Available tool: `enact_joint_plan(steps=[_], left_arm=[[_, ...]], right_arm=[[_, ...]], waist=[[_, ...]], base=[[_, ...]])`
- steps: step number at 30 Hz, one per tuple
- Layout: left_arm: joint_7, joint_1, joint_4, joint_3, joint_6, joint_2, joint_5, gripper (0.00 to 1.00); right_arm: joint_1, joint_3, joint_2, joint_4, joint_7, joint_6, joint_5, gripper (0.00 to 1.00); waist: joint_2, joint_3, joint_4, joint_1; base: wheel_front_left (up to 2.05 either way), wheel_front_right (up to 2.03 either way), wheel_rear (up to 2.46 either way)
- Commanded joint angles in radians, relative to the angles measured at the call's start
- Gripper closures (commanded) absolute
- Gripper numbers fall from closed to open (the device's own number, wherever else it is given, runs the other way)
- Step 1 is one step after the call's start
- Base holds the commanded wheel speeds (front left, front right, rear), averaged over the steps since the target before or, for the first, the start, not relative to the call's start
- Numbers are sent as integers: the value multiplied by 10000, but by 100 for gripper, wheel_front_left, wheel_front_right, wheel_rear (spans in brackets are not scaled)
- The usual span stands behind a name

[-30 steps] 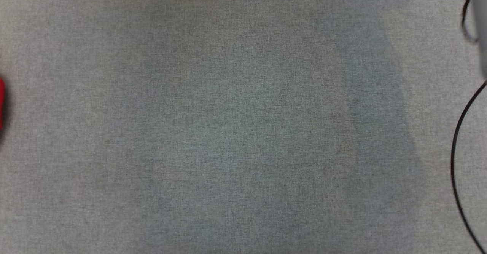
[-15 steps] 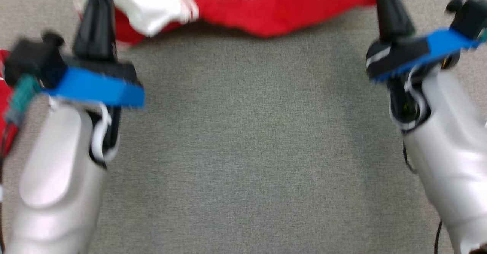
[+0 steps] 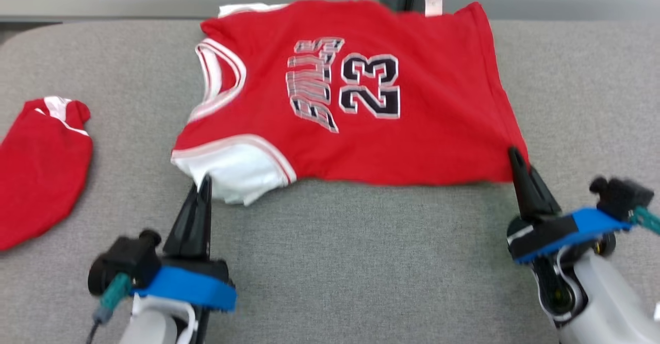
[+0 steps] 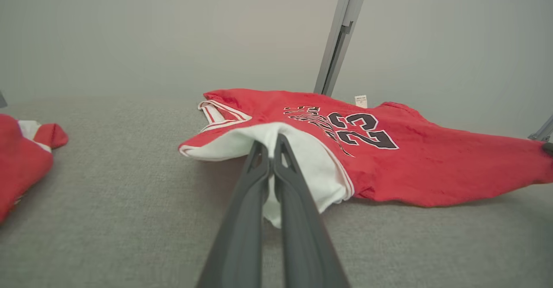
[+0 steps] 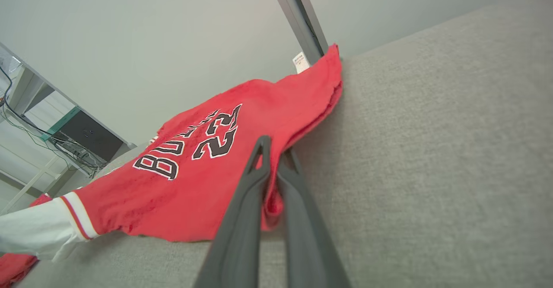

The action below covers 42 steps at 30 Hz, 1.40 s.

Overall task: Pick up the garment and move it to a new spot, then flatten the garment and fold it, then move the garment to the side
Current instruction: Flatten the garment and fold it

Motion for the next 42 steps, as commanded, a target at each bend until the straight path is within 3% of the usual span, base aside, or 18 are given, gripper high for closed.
enact_joint_plan(steps=[1,12,22,31,42], left_arm=[[-47,279,-108,85,-4,-80,2,100],[-48,2829,-766,99,168,-288,171,100],[341,4089,-1699,-338,362,-269,230,100],[470,3910,-1862,-391,312,-113,208,100],[529,3023,-1435,-538,71,244,338,100]], right_arm=[[441,-138,-23,-72,-33,1,106,100],[3063,-729,-142,-629,112,1,236,100],[5077,-1846,59,-1698,994,1,-261,100],[5286,-2665,687,-2245,1642,1,-866,100],[4718,-2973,1080,-2339,2360,1,-1215,100]], waist=[[0,-265,-91,3],[0,-1471,-67,3],[0,-1750,77,3],[0,-1677,66,3],[0,-1596,-16,3]], base=[[0,0,0],[0,0,0],[0,0,0],[0,0,0],[0,0,0]])
